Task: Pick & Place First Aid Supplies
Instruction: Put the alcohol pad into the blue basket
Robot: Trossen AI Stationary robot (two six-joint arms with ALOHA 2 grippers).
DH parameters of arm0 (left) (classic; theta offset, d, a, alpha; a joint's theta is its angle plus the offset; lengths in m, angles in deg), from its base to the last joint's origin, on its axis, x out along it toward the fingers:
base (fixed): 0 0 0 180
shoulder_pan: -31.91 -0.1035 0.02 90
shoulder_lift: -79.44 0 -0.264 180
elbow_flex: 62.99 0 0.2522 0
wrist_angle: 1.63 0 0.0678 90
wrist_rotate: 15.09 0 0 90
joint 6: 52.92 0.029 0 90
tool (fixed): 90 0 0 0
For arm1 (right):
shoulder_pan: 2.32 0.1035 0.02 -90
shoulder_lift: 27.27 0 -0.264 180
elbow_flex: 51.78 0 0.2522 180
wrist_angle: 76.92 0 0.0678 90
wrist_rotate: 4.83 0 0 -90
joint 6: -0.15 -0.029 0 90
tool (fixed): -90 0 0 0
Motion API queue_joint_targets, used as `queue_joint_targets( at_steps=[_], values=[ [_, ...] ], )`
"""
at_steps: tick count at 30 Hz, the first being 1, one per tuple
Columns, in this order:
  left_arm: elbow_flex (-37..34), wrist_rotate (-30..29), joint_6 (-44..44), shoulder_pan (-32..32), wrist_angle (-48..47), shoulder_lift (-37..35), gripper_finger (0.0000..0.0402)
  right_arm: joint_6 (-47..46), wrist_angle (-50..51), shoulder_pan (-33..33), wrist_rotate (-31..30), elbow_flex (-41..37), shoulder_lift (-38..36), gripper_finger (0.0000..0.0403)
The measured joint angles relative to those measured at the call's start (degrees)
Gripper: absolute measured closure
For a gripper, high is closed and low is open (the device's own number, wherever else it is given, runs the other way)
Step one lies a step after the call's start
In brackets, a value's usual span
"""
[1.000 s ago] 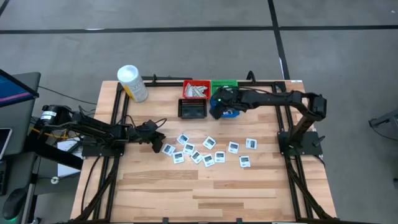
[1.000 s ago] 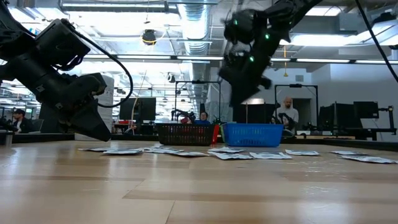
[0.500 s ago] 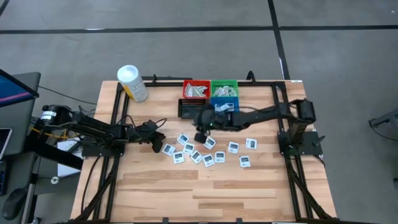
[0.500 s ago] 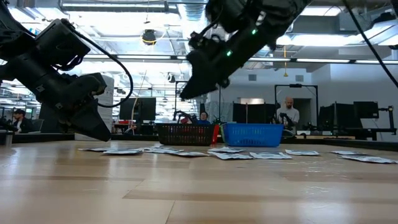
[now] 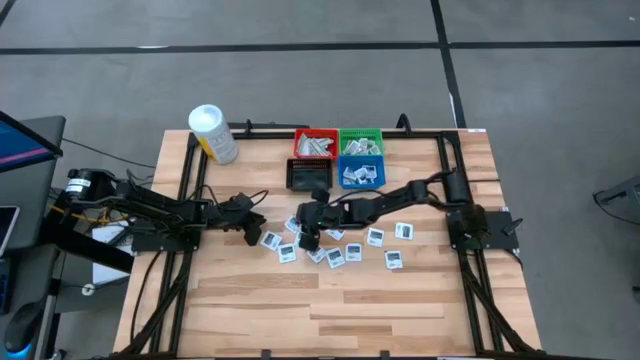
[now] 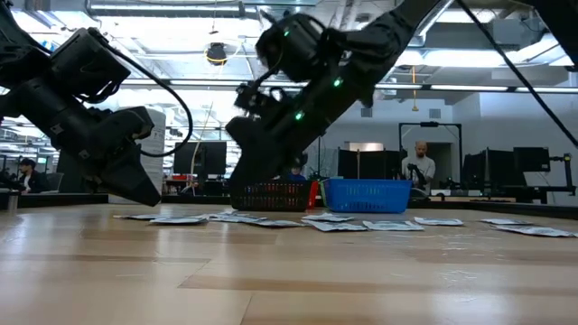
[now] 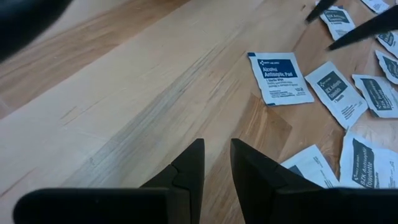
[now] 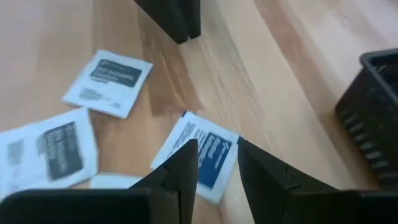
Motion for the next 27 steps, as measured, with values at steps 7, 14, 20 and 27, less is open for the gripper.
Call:
queue_joint_targets(
  at_steps=[7, 14, 20, 27],
  values=[
    [-0.1, 0.0, 0.0, 0.0, 0.0, 0.0, 0.0323, -4.3, 0.1, -0.3, 0.3, 2.0, 4.9, 0.0294],
    [-0.4, 0.0, 0.0, 0.0, 0.0, 0.0, 0.0323, -10.6, 0.2, -0.6, 4.5, 2.6, 8.9, 0.0297],
    [-0.8, -0.1, 0.0, 0.0, -0.1, 0.0, 0.0323, -12.9, 4.4, 0.6, 4.0, 2.5, 9.4, 0.0357],
    [-1.0, -0.1, 0.1, 0.0, -0.1, 0.0, 0.0323, -13.1, 6.3, 0.9, 4.6, 2.1, 7.7, 0.0397]
  ],
)
